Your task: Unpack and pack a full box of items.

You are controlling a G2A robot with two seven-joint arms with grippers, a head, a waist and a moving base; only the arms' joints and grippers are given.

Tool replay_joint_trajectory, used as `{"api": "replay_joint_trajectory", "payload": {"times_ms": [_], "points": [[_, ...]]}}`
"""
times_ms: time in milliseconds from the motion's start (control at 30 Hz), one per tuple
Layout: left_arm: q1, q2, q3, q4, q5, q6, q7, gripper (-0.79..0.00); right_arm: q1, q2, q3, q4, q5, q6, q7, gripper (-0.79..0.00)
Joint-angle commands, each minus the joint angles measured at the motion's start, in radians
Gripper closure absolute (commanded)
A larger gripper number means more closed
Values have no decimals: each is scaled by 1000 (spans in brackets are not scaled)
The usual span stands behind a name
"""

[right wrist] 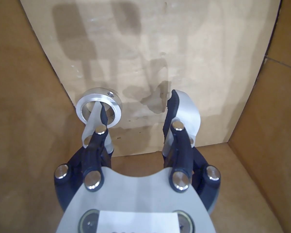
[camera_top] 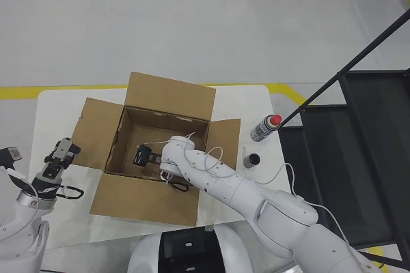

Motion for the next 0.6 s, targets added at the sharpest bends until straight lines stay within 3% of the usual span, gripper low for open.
{"api": "replay_joint_trajectory", "payload": {"times_ms": [0, 133, 567], "points": [[0, 0, 0, 0, 0, 0, 0, -785, -1, -4, -2, 1, -4, 4, 5, -483], [0, 0, 0, 0, 0, 0, 0, -785, -5, -9, -2, -1, -11, 9, 7, -369], [0, 0, 0, 0, 0, 0, 0, -785, -21, -16, 11, -13, -32, 6, 20, -311]]}}
